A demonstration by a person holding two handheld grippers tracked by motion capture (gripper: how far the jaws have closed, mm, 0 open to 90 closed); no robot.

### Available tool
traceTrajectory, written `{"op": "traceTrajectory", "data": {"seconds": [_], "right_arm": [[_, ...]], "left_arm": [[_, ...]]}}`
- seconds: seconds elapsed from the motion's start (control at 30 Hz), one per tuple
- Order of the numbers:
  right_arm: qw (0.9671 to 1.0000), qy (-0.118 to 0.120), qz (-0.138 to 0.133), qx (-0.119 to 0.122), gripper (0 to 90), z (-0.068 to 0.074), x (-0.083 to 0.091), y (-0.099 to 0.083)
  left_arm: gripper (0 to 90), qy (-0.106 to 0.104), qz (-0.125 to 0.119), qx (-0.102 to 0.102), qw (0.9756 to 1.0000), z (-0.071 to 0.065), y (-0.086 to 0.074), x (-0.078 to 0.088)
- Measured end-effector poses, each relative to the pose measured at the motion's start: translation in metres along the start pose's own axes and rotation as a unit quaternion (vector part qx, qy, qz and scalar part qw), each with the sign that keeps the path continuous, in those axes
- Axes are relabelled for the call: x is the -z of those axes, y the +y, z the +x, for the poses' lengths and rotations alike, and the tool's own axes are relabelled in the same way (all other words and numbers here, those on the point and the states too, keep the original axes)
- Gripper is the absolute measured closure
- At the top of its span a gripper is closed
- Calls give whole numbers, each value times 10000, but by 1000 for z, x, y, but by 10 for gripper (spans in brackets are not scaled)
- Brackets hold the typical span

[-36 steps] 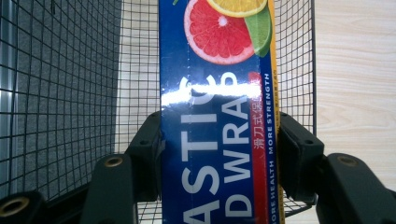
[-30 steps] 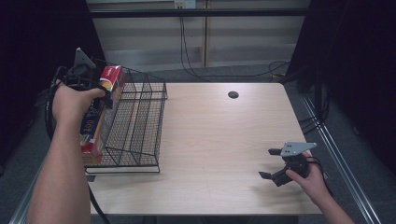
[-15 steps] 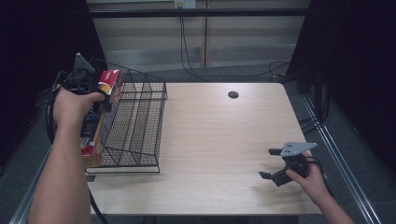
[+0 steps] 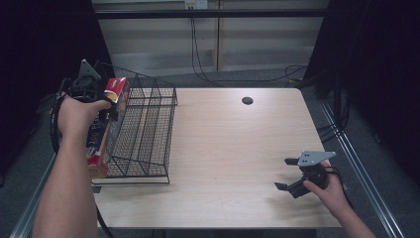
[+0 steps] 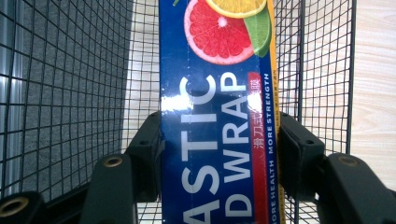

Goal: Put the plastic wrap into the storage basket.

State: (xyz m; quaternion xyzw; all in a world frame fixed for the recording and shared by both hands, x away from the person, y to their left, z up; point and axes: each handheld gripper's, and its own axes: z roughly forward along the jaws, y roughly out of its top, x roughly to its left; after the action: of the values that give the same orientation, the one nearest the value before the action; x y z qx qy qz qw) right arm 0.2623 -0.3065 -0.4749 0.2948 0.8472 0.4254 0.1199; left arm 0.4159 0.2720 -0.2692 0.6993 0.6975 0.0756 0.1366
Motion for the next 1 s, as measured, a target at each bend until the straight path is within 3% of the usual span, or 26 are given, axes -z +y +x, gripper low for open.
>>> {"op": "traceTrajectory", "data": {"seconds": [0.43,0.57,0.6,0.67,0.77,0.87,1.0], "right_arm": [[10000,4,-2,-5,21,0,0,0],[10000,5,22,14,21,0,0,0],[10000,7,19,11,20,0,0,0],[10000,18,8,14,21,0,0,0],[10000,23,7,18,21,0,0,0],[10000,10,12,21,21,0,0,0],[10000,25,4,35,21,0,0,0]], "left_arm": [[431,19,17,-14,10000,1,0,-3],[428,44,-7,59,10000,1,0,-5],[427,15,-25,155,9999,0,0,-5],[427,35,-5,83,10000,2,1,-5],[425,32,-20,234,9997,2,1,-7],[425,74,12,197,9998,4,1,-8],[422,56,-38,324,9995,5,1,-11]]}}
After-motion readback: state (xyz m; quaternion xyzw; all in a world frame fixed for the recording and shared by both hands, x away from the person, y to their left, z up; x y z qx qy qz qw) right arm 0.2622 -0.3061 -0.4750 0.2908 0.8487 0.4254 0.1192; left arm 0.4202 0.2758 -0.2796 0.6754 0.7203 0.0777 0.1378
